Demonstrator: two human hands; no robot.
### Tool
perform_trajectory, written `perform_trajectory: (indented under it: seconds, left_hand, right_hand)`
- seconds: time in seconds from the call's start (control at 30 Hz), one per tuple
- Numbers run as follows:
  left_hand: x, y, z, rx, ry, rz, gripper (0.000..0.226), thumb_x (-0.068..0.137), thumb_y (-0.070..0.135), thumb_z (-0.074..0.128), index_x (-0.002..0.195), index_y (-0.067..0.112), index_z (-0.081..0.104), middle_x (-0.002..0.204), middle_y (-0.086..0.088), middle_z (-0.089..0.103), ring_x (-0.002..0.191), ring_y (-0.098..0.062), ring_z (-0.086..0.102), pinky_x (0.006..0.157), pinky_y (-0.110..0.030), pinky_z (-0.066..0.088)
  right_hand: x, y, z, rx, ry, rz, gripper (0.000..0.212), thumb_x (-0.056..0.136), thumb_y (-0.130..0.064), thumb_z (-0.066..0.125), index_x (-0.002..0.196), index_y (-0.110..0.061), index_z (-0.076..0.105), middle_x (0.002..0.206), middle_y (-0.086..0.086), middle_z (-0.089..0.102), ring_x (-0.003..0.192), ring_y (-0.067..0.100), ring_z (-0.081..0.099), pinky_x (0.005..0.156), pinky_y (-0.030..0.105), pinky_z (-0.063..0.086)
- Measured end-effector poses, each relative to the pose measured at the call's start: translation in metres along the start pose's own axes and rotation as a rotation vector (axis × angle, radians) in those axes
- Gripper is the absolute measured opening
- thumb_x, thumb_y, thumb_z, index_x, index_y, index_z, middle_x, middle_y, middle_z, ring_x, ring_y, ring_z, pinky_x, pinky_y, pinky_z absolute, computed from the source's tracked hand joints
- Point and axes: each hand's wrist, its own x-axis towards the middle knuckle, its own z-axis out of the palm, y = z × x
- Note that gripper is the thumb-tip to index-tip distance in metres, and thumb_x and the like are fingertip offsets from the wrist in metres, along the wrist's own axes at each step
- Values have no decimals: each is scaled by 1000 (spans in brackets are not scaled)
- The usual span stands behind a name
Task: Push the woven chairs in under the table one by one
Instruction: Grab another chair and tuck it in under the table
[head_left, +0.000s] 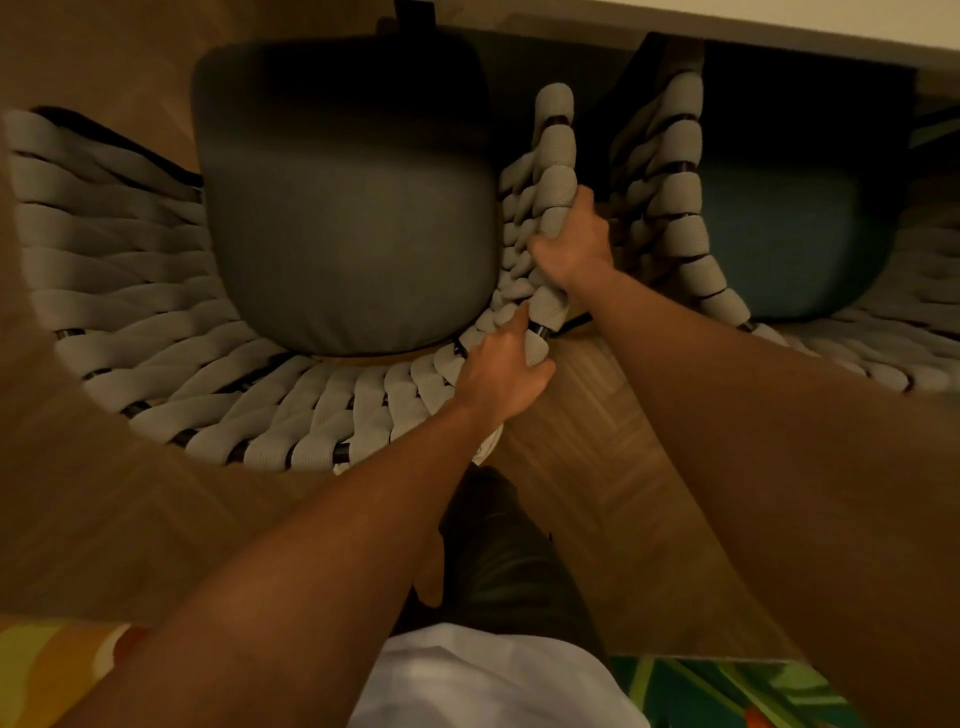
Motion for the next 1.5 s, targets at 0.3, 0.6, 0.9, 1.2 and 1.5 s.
perform_trajectory:
  seconds: [0.3,0.6,0.9,1.2,1.5]
  left_hand:
    - [-15,-19,-46,-99,-255,118,86,87,49,72,157,25,27,152,3,46,137,-11,43,110,-27,38]
    - [-64,-128,-183,308,-27,41,63,99,42,56,153,19,35,159,-8,36,151,-25,20,124,-41,10]
    - [-112,-254,-303,292,395,-99,55,98,33,56,149,18,42,163,-8,24,153,-24,13,124,-50,2]
    - [-91,-311,-346,-202,393,-279,92,86,47,69,157,12,21,159,-11,31,145,-25,31,120,-44,29]
    - [-67,-290,-334,-554,465,-367,51,90,13,68,136,13,47,111,3,59,95,-10,57,82,-20,47]
  right_hand:
    - [-36,8,-8,-374,27,-345,88,97,-23,62,162,-9,5,168,16,6,152,34,21,120,46,31]
    - [-98,-38,50,-679,-142,-618,64,104,-29,48,159,-8,23,169,16,4,155,31,8,127,47,7]
    - [-182,-122,200,-377,-459,-604,57,105,-39,48,155,-13,37,163,7,33,148,25,32,120,39,30]
    - [-247,-175,347,-227,-513,-261,66,90,-48,65,144,-17,43,141,9,53,124,29,54,98,46,50]
    - [-244,-175,360,-421,-356,-177,49,90,-37,71,130,-19,50,120,11,63,107,33,62,71,35,45]
